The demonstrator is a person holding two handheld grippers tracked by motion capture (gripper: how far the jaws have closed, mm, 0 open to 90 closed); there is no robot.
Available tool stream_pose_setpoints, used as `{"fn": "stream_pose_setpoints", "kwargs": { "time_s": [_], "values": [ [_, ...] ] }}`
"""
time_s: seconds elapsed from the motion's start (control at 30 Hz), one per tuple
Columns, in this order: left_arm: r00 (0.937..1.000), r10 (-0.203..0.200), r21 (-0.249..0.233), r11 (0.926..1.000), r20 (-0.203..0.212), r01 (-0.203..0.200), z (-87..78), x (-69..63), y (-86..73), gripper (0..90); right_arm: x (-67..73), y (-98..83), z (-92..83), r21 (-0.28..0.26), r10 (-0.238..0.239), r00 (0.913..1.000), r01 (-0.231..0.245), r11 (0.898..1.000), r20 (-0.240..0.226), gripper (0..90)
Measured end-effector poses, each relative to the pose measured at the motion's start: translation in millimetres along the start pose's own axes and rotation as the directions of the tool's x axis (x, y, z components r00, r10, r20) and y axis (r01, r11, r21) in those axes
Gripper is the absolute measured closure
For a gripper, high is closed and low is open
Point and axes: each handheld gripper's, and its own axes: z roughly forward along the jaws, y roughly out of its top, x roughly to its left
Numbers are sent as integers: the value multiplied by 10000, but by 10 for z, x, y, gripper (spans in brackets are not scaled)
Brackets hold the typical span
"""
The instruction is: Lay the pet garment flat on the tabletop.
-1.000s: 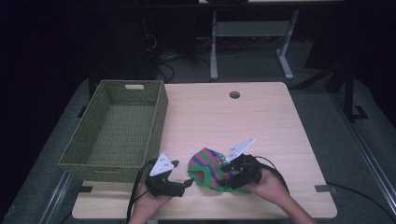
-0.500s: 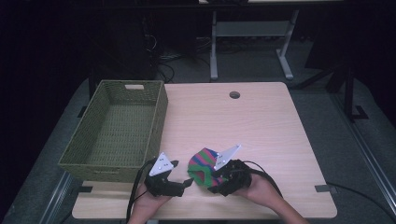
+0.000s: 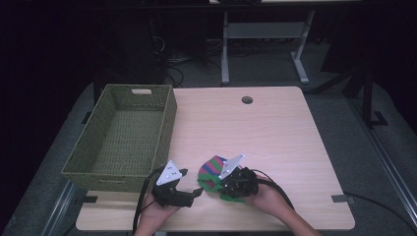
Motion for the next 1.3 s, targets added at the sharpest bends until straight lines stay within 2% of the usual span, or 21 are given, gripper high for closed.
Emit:
{"fn": "stream_pose_setpoints", "kwargs": {
  "time_s": [0.13, 0.23, 0.4, 0.5, 0.87, 1.1, 1.13, 1.3],
  "values": [
    [10000, -43, -2, 10000, 25, 43, 2, 1, -2, 159, -9, 2, -83, -95, 242, 9997, -243, 9997, -62, 815],
    [10000, -4, -20, 10000, 12, 4, -4, -2, 0, 159, -32, -6, -126, -209, 214, 9997, -215, 9995, -73, 817],
    [9999, -116, -47, 9999, 86, 116, -4, 3, 1, 160, -80, -21, -212, -456, 328, 9994, -332, 9984, -103, 820],
    [9991, -324, -198, 9993, 256, 329, -8, 2, 11, 160, -117, -38, -315, -585, 488, 9988, -491, 9971, -67, 821],
    [9994, -227, -207, 9995, 256, 233, 6, 4, 14, 160, -211, -21, -635, -1123, 907, 9959, -899, 9896, 17, 825],
    [9993, -248, -154, 9996, 296, 252, 23, 14, 20, 162, -259, 5, -764, -1228, 782, 9967, -752, 9896, 196, 825],
    [9995, -118, -119, 9999, 304, 122, 33, 17, 25, 162, -260, 10, -777, -1264, 811, 9966, -786, 9889, 154, 824],
    [9994, -29, -124, 9999, 352, 33, 66, -2, 43, 165, -271, 34, -843, -1295, 774, 9968, -742, 9888, 197, 824]
  ]
}}
